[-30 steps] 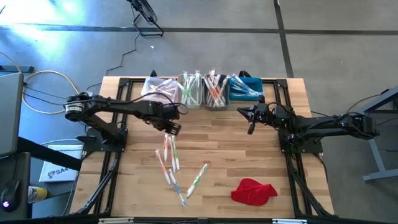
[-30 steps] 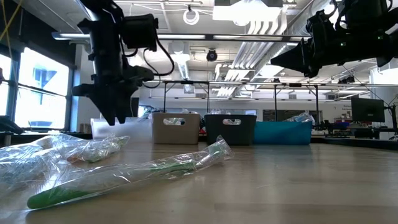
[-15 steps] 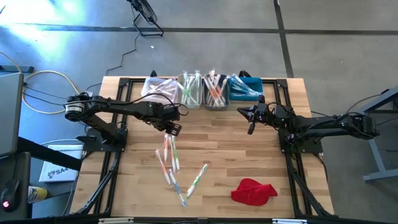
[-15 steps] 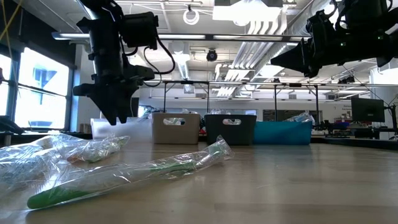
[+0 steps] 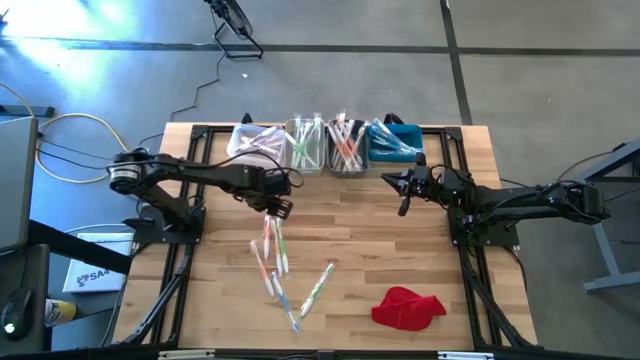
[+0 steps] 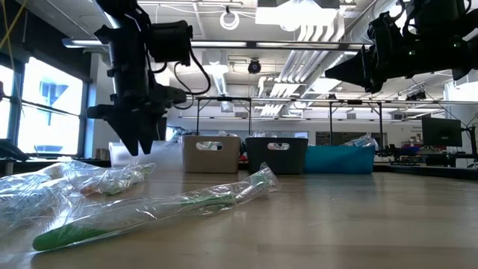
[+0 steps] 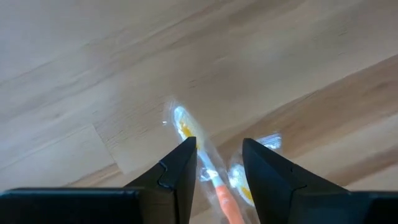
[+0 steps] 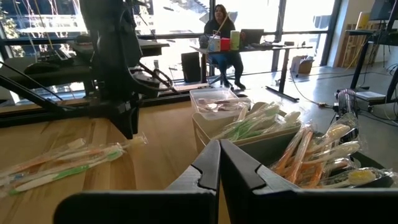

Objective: Pick & Place Toothbrushes
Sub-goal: Put the orange toothbrush into the dark green bin

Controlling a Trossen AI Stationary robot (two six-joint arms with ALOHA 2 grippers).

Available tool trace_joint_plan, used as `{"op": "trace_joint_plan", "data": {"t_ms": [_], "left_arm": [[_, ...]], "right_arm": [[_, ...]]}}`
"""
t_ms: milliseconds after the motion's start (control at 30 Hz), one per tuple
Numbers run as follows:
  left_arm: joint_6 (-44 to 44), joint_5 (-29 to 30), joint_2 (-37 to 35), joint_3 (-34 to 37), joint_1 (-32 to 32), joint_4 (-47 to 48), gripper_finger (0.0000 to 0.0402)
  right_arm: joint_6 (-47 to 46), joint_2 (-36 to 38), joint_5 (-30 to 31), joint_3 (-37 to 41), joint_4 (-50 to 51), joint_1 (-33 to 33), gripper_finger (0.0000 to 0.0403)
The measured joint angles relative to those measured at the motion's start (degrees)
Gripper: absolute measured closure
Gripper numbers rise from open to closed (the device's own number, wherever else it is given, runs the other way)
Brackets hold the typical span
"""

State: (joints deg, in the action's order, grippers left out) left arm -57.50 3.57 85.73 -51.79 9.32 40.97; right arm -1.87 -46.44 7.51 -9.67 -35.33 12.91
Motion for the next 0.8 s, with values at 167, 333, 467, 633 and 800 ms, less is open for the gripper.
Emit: {"op": "trace_joint_plan", "data": {"t_ms": [167, 333, 467, 633, 800], "left_arm": [[0.03, -0.07, 3.37, 0.0, 0.0, -0.91, 0.0275], [0.05, -0.08, 4.58, 0.0, 0.0, -0.52, 0.0275], [0.16, -0.09, 4.58, 0.0, 0.0, -0.55, 0.0275], [0.2, -0.13, 4.57, 0.0, 0.04, -0.61, 0.0275], [1.53, -0.2, 4.42, -1.06, 0.04, 0.03, 0.0275]], "right_arm": [[0.08, 0.01, 0.0, 0.0, 0.02, 0.0, 0.0399], [0.15, 0.01, 0.0, 0.0, 0.02, 0.0, 0.0399], [0.15, 0.01, 0.0, 0.0, 0.02, 0.0, 0.0399], [0.15, 0.01, 0.0, 0.0, 0.02, 0.0, 0.0399], [0.15, 0.01, 0.01, 0.0, 0.02, 0.0, 0.0399]]}}
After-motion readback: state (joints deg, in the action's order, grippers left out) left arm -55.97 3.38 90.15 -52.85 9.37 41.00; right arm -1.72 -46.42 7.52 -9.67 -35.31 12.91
